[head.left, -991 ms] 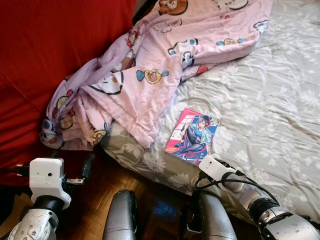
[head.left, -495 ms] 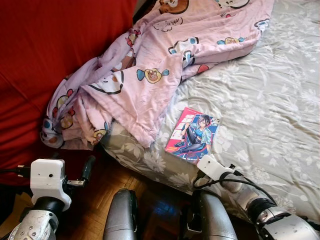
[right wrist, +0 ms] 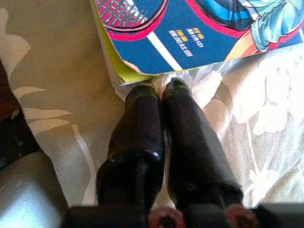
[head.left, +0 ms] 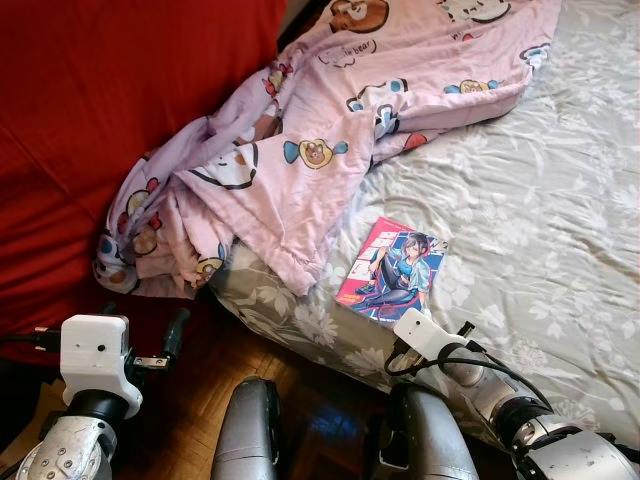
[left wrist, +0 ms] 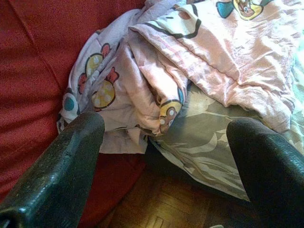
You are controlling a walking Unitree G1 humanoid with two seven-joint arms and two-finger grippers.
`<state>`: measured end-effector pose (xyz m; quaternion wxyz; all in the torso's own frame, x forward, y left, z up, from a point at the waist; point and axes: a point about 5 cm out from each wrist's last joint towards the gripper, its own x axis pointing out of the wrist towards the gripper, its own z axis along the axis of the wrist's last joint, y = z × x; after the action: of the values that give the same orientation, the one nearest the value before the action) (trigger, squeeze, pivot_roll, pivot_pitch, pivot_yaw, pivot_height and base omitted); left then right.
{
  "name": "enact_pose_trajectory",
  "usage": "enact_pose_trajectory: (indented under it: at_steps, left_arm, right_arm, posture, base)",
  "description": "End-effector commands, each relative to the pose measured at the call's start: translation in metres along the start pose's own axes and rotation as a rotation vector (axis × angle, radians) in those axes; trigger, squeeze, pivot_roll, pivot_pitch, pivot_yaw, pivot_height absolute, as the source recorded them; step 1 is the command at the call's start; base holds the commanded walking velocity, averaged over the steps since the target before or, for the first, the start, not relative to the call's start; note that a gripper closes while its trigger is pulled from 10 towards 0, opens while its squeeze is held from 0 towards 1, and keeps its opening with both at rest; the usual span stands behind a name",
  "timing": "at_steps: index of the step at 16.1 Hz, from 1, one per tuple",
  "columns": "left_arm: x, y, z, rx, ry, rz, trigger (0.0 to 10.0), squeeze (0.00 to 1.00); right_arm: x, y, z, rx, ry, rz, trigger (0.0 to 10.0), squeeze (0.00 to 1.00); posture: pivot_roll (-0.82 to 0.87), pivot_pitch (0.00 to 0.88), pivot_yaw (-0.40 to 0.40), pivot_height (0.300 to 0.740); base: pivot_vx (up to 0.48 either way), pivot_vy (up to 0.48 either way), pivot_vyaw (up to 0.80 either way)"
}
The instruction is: Clean up the room
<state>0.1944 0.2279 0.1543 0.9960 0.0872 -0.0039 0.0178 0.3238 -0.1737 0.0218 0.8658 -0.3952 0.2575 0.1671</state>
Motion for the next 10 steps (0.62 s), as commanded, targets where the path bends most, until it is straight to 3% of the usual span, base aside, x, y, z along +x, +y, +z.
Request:
enact_pose_trajectory:
  at_steps: [1,4,6,7,8,9,10]
  left_arm:
    - [-0.002,0.004,-0.008,0.015,0.034,0.018,10.0,0.0]
    - [0.007,0.0,-0.019,-0.004,0.037,0.026,10.0,0.0]
    - [0.012,0.001,-0.031,-0.012,0.053,0.043,10.0,0.0]
    - [0.017,0.001,-0.037,-0.022,0.06,0.052,10.0,0.0]
    - [0.025,-0.001,-0.046,-0.044,0.067,0.06,10.0,0.0]
    - [0.027,-0.002,-0.049,-0.053,0.068,0.063,10.0,0.0]
    - [0.035,-0.005,-0.056,-0.069,0.071,0.069,10.0,0.0]
  right_arm:
    - [-0.002,0.011,-0.011,0.037,0.034,0.021,0.0,0.0]
    - [-0.004,0.012,-0.019,0.082,0.052,-0.008,0.0,0.0]
    - [-0.007,0.007,-0.031,0.159,0.071,-0.07,0.0,0.0]
    - [-0.009,0.004,-0.037,0.224,0.078,-0.104,0.0,0.0]
    - [-0.014,0.0,-0.051,0.379,0.082,-0.172,0.0,0.0]
    - [-0.016,-0.001,-0.054,0.421,0.079,-0.191,0.0,0.0]
    - [-0.019,-0.001,-0.059,0.56,0.047,-0.228,0.0,0.0]
  posture:
    - [0.25,0.219,0.035,0.624]
    - [0.24,0.155,0.021,0.624]
    - [0.22,0.111,0.008,0.624]
    - [0.2,0.083,0.002,0.624]
    - [0.17,0.046,-0.011,0.624]
    - [0.17,0.046,-0.011,0.624]
    - [0.13,0.006,-0.026,0.624]
  base:
    - [0.0,0.0,0.0]
    - [0.0,0.0,0.0]
    - [0.0,0.0,0.0]
    - [0.0,0.0,0.0]
    - [0.0,0.0,0.0]
    - [0.0,0.0,0.0]
    - [0.0,0.0,0.0]
